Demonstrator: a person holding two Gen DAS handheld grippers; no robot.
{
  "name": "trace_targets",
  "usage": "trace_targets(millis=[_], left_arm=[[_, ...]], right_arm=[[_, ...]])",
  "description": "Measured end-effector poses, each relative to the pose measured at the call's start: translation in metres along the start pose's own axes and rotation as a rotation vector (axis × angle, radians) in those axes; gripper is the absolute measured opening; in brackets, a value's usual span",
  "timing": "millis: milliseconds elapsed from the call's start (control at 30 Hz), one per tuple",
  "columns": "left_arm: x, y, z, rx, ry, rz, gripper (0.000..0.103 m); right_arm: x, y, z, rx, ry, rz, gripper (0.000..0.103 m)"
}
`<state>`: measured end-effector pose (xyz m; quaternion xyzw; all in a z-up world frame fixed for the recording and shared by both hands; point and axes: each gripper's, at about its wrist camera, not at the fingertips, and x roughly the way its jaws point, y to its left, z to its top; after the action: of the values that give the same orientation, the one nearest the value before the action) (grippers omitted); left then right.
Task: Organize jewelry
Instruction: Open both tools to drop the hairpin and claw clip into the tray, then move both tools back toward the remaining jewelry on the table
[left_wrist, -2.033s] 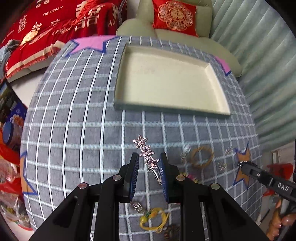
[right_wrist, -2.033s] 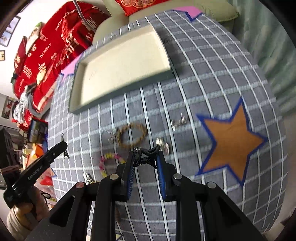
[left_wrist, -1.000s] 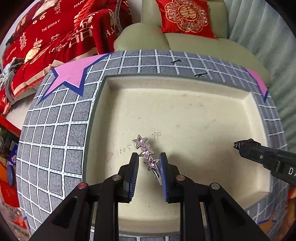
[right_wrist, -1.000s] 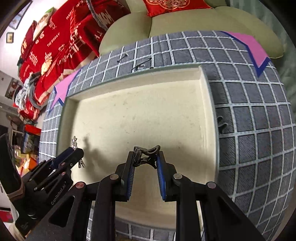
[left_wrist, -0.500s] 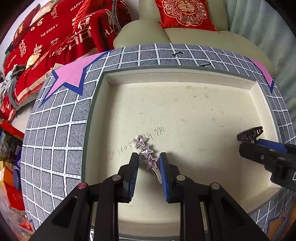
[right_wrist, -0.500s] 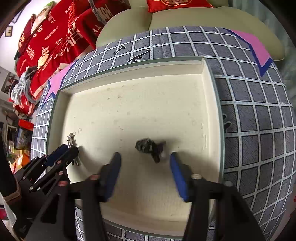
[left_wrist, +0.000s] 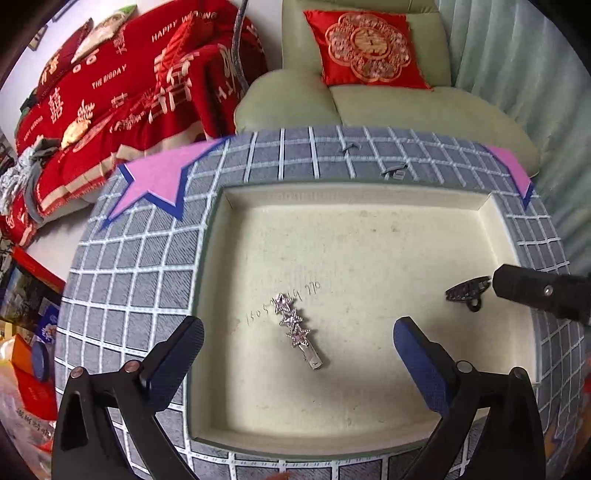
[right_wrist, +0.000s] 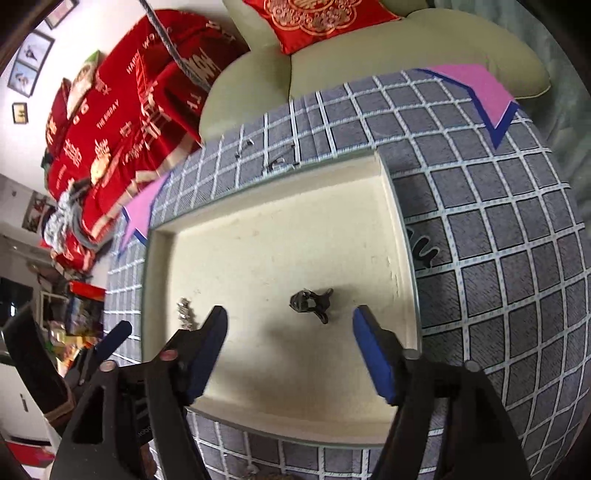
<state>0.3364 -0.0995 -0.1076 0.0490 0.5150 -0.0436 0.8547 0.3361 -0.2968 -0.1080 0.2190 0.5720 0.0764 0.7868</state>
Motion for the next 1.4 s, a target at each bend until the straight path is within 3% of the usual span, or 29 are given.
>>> trace_targets(millis=[200, 267, 533, 733, 1000, 1400], left_arm=[[-0.03, 0.01, -0.006, -0.012, -0.017, -0.063, 0.103], [-0.039, 0.016, -0.01, -0.023, -0.02, -0.07, 0.103], [-0.074, 0.035, -0.046, 0.023, -0.026, -0.028, 0.103], [-0.092, 0.06, -0.088, 0.006, 0.017, -0.027, 0.103], [-0.098, 0.084, -0.151, -0.019, 0.135, -0.045, 0.103], [-0.097, 0.081, -0.23, -0.023, 0.262, -0.088, 0.103]], right_arm=[[-0.026, 0.002, -0.007, 0.029, -0.039, 0.042, 0.085], [-0.035, 0.002, -0.011, 0.042, -0.055, 0.056, 0.103], [-0.077, 0.008, -0.037, 0.021, -0.132, 0.043, 0.103], [-0.095, 0.012, -0.062, 0.003, -0.109, -0.001, 0.103], [-0.101, 0.012, -0.107, -0.03, -0.044, -0.06, 0.103], [-0.083, -0.003, -0.195, -0.028, 0.119, -0.126, 0.103]])
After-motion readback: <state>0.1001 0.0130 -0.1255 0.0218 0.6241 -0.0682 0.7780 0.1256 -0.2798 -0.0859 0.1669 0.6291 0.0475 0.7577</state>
